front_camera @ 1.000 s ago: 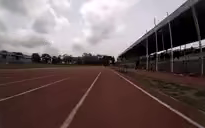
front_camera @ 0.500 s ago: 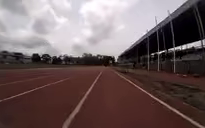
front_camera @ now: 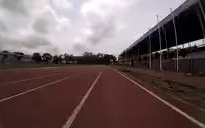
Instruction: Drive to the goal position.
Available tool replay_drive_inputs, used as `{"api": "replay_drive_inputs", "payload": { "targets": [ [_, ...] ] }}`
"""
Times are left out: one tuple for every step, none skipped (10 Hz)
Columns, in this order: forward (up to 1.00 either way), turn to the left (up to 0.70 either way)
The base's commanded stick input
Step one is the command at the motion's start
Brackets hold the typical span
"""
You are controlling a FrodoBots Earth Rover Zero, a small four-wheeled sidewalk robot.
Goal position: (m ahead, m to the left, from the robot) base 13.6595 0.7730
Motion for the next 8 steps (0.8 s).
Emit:
{"api": "replay_drive_inputs", "payload": {
  "targets": [
    [0.7,0.0],
    [0.7,0.0],
    [0.7,0.0],
    [0.7,0.0],
    [0.7,0.0],
    [0.7,0.0],
    [0.7,0.0],
    [0.7,0.0]
  ]
}}
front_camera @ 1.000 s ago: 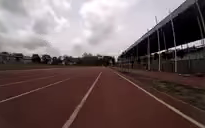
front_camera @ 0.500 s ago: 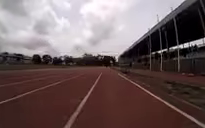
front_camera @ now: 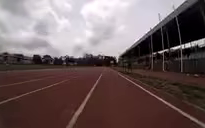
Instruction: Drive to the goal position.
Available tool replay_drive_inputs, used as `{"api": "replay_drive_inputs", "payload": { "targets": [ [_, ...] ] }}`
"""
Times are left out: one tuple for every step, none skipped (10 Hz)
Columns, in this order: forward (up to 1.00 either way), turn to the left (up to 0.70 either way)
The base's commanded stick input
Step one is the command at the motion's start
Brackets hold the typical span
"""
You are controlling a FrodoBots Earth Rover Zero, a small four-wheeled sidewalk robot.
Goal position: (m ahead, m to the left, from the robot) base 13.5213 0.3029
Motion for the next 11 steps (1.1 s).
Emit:
{"api": "replay_drive_inputs", "payload": {
  "targets": [
    [0.7,0.0],
    [0.7,0.0],
    [0.7,0.0],
    [0.7,0.0],
    [0.7,0.0],
    [0.7,0.0],
    [0.7,0.0],
    [0.7,0.0],
    [0.7,0.0],
    [0.7,0.0],
    [0.7,0.0]
  ]
}}
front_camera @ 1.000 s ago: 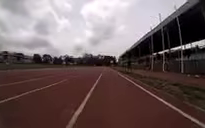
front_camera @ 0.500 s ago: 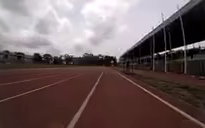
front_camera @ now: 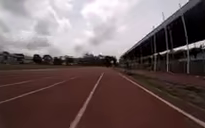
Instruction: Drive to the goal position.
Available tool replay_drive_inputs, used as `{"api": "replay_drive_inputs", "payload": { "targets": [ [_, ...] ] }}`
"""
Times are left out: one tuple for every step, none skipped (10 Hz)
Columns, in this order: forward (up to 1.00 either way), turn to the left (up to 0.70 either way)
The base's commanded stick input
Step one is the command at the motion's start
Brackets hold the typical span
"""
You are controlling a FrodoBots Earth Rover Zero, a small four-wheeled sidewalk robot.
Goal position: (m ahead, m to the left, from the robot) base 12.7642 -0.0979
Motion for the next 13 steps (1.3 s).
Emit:
{"api": "replay_drive_inputs", "payload": {
  "targets": [
    [0.7,0.0],
    [0.7,0.0],
    [0.7,0.0],
    [0.7,0.0],
    [0.7,-0.01],
    [0.7,-0.02],
    [0.7,-0.04],
    [0.7,-0.06],
    [0.7,-0.08],
    [0.7,-0.02],
    [0.7,0.0],
    [0.7,0.0],
    [0.7,0.0]
  ]
}}
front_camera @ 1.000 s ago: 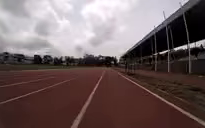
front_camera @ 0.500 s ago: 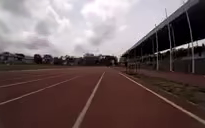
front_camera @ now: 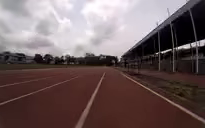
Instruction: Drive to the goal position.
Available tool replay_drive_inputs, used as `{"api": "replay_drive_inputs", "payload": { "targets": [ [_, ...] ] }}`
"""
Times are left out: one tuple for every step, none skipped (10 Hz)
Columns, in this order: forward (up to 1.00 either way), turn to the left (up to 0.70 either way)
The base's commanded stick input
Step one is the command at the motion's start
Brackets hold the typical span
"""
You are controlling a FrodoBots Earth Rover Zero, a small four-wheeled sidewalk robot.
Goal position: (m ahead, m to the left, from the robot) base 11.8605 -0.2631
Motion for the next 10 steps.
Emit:
{"api": "replay_drive_inputs", "payload": {
  "targets": [
    [0.7,0.0],
    [0.7,0.0],
    [0.7,0.0],
    [0.7,0.0],
    [0.7,0.0],
    [0.7,0.0],
    [0.7,0.0],
    [0.7,0.0],
    [0.7,0.0],
    [0.7,0.0]
  ]
}}
